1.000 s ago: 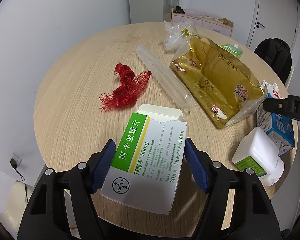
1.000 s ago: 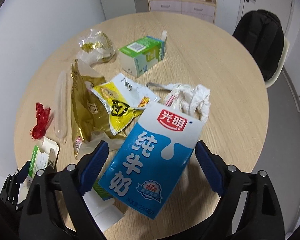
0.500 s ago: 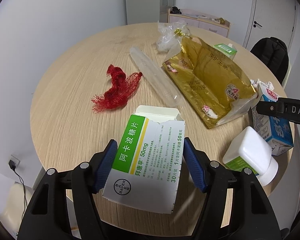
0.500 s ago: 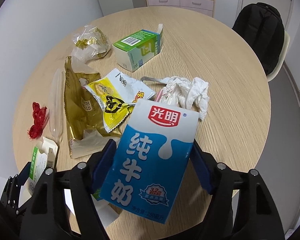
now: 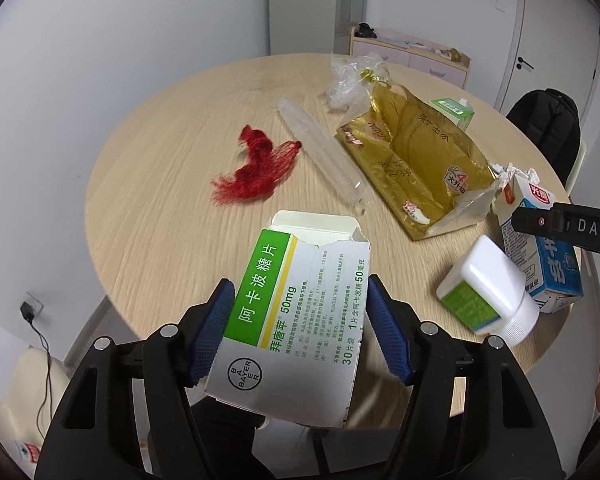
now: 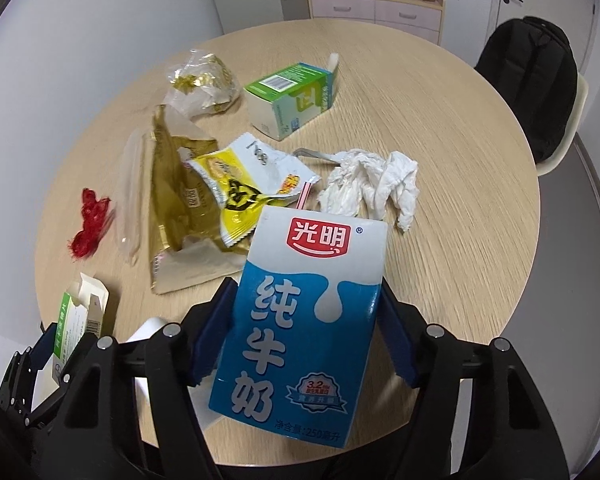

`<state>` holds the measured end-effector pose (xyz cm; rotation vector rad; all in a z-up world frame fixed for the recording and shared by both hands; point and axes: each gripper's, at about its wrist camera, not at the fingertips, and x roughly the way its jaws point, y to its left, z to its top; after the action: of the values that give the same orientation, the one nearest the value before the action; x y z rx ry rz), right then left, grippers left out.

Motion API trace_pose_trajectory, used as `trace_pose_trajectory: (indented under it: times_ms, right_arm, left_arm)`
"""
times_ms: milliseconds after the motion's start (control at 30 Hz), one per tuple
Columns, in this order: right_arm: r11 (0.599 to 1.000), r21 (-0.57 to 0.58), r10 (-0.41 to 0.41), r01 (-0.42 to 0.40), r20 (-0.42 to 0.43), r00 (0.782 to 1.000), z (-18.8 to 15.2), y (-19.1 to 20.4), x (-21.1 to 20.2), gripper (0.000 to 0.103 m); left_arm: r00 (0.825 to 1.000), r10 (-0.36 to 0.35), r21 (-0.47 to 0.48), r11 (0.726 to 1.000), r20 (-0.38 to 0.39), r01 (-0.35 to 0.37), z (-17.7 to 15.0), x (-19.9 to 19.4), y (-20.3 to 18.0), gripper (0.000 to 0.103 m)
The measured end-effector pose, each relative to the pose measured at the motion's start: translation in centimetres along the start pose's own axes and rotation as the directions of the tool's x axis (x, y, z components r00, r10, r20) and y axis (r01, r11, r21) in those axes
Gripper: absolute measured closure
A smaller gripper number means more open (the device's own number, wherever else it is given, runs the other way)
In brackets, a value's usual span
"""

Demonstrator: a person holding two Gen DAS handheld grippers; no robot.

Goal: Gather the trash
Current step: 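Lift both held boxes and carry them down toward the black trash bin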

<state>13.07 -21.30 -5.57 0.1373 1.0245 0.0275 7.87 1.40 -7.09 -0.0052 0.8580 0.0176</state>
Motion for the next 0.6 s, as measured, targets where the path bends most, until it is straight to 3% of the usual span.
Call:
trace_pose_trajectory:
  times_ms: [267,600]
  right_arm:
    - [0.999,-0.032,0.005,-0.003,0.054,0.999,-1.9,-0.1,-2.8,0.038]
    - [0.996,-0.093,0.022,-0.008,0.147,0.989,-8.1,-1.5,-8.0,0.038]
  left_arm:
    - [0.999,0.005,-0.031,1.0,0.048,-0.003,-2.0,-3.6,0.0,0.038]
    - [0.995,-0.009,-0.043,0.999,0.097,0.013,-5.5,-8.7,-1.2,0.038]
